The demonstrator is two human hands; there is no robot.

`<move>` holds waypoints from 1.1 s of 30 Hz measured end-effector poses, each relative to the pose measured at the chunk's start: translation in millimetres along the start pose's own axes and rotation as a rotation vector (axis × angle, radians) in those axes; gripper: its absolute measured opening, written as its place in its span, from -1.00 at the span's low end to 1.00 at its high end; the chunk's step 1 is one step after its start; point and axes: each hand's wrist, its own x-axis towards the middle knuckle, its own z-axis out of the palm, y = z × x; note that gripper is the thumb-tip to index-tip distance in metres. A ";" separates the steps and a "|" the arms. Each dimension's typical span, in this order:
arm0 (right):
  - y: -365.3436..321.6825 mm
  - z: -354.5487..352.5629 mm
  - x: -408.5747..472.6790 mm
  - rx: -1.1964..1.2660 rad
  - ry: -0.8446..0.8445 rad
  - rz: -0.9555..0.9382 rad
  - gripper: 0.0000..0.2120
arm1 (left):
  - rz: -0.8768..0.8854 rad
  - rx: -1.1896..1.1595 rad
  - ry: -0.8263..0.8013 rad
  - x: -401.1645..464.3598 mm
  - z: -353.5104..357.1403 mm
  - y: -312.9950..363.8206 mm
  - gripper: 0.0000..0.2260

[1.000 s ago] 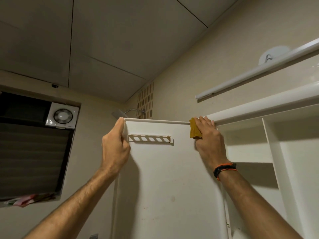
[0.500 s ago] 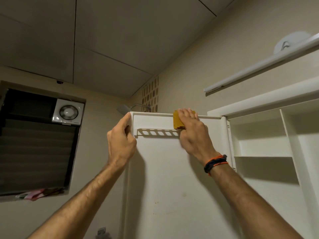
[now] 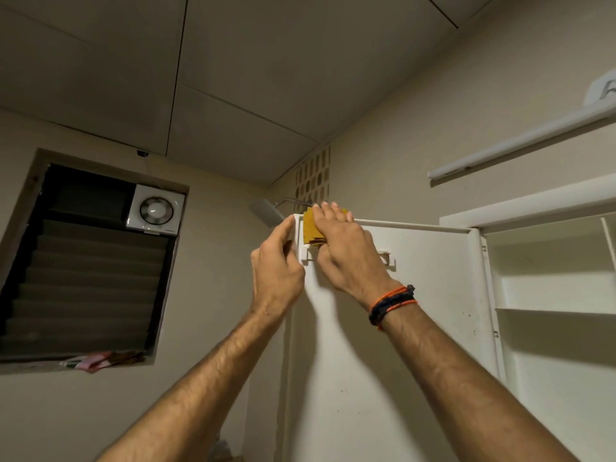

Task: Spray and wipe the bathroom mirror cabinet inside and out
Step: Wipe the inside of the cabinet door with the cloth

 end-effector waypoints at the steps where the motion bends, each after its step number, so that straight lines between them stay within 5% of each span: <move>1: -3.6 0.8 1.7 0.002 -0.007 -0.007 -0.30 | -0.001 -0.010 -0.010 -0.1 -0.8 0.7 -0.58; 11: -21.2 -1.1 1.9 0.206 0.067 0.030 -0.26 | -0.149 -0.222 -0.109 -3.1 -14.3 -14.9 -0.59; 17: -30.0 5.4 -12.1 -0.053 0.024 -0.058 -0.29 | -0.512 -0.689 -0.235 -29.0 -29.3 -23.7 -0.74; 23: -45.6 22.0 -29.0 -0.236 -0.093 -0.101 -0.32 | -0.807 -0.933 -0.394 -52.1 -44.2 -45.6 -0.39; 33: -62.2 47.3 -95.9 -0.059 -0.177 -0.010 -0.27 | -0.867 -1.060 -0.472 -83.5 -54.9 -67.9 -0.29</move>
